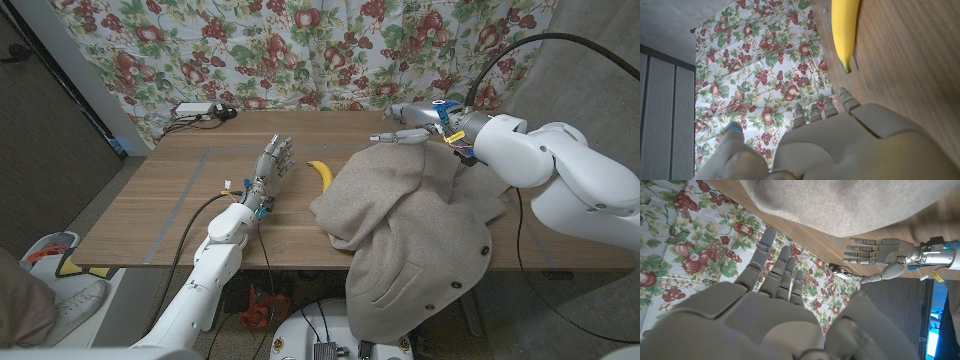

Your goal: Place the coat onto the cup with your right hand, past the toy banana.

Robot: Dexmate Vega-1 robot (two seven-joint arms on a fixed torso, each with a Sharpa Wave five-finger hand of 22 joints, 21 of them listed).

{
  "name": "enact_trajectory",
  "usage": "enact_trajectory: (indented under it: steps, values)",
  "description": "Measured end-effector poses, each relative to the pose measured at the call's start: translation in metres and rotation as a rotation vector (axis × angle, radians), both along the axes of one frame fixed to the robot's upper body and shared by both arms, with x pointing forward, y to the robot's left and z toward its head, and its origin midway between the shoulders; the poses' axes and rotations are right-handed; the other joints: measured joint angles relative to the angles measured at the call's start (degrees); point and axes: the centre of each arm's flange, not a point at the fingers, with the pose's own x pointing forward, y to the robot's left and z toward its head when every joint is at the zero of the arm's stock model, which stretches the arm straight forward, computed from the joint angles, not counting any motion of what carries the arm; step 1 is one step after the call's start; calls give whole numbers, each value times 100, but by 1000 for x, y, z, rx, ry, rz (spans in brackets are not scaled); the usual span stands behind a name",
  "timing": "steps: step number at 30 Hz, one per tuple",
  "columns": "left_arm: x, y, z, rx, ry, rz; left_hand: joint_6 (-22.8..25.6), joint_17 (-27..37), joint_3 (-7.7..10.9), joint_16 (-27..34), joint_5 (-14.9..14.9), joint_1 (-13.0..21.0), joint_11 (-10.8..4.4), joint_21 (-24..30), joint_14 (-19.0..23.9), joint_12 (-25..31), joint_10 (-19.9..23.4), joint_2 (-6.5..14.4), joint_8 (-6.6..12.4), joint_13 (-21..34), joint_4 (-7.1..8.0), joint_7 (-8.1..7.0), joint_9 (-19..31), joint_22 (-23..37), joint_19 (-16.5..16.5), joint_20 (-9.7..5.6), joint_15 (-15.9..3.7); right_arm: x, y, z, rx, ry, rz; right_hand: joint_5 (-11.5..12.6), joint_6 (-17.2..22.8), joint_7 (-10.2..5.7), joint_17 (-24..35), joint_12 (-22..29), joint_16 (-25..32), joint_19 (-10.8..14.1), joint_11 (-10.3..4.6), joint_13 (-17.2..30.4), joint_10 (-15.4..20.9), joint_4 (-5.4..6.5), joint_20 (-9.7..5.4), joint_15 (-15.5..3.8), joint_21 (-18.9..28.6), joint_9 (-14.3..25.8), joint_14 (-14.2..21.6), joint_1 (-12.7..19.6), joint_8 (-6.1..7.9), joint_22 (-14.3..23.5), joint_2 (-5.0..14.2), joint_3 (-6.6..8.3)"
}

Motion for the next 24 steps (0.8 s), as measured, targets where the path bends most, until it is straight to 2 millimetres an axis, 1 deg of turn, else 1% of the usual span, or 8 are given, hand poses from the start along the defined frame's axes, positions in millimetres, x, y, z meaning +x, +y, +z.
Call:
enact_trajectory:
  steps: [4, 9, 12, 16, 19, 20, 22, 24]
  values:
    - [-4, 1, 3, 5, -9, 1, 0, 0, -16, 0, 0, 0, 0, 0, 0, 0, 0, 0, 0, 0, 16, 0, 0, 0, 0, 0, 0, -1, -2, -2, 31, -20, 8, 4, -35, 15, -103, -137, -110, -102, 45, -93, -48, 39, 102, -3, -162, -42, -197, -166, -69, 0, 17, -39]
    - [-10, 1, 3, 8, -14, 7, 0, 0, -16, 0, 0, 0, 0, 0, 0, 0, 0, 0, 0, 0, 16, 0, 0, 0, 0, 0, 0, -3, -7, -3, 70, -43, 20, 45, -155, -29, -259, -360, -226, -207, 69, -229, -172, 21, 207, 12, -393, -97, -415, -337, -172, 1, 64, -103]
    - [-13, 1, 4, 9, -17, 11, 0, 0, -16, 0, 0, 0, 0, 0, 0, 0, 0, 0, 0, 0, 16, 0, 0, 0, 0, 0, 0, -4, -8, -2, 92, -64, 40, 44, -155, -29, -373, -513, -337, -448, 98, -324, -201, 18, 282, 20, -613, -136, -632, -460, -205, 1, 86, -131]
    - [-17, 0, 6, 12, -26, 7, 0, 0, -32, 0, 0, 0, 0, 0, 0, 0, 0, 0, 0, 0, -1, 0, 0, 0, 0, 0, 0, -6, -5, 0, 104, -86, 65, 88, -155, -29, -491, -669, -422, -637, 137, -420, -239, 6, 326, 38, -844, -172, -861, -559, -252, 1, 153, -167]
    - [-19, -3, 8, 16, -32, 2, 0, 0, -32, 0, 0, 0, 0, 0, 0, 0, 0, 0, 0, 0, -1, 0, 0, 0, 0, 0, 0, -9, -2, 2, 117, -111, 93, 88, -208, -21, -572, -770, -444, -724, 150, -486, -334, -18, 313, 31, -972, -188, -944, -605, -311, 1, 171, -190]
    - [-17, -2, 6, 14, -15, 18, 0, 0, -32, 0, 0, 0, 0, 0, 0, 0, 0, 0, 0, 0, -1, 0, 0, 0, 0, 0, 0, 0, -20, -5, 153, -92, 51, 88, -228, -39, -599, -819, -444, -689, 150, -503, -333, -18, 278, 29, -995, -200, -943, -618, -333, 1, 184, -190]
    - [-18, -3, 7, 15, -15, 18, 0, 0, -32, 0, 0, 0, 0, 0, 0, 0, 0, 0, 0, 0, -1, 0, 0, 0, 0, 0, 0, 0, -20, -6, 164, -99, 66, 88, -268, 1, -652, -895, -444, -671, 172, -552, -356, -41, 182, 29, -1065, -207, -944, -646, -375, 1, 212, -214]
    - [-19, -4, 8, 16, -19, 15, 0, 0, -32, 0, 0, 0, 0, 0, 0, 0, 0, 0, 0, 0, -1, 0, 0, 0, 0, 0, 0, -1, -19, -5, 168, -105, 81, 88, -324, -11, -730, -1002, -487, -727, 222, -615, -434, -58, 151, 50, -1194, -230, -1098, -665, -435, 1, 198, -231]
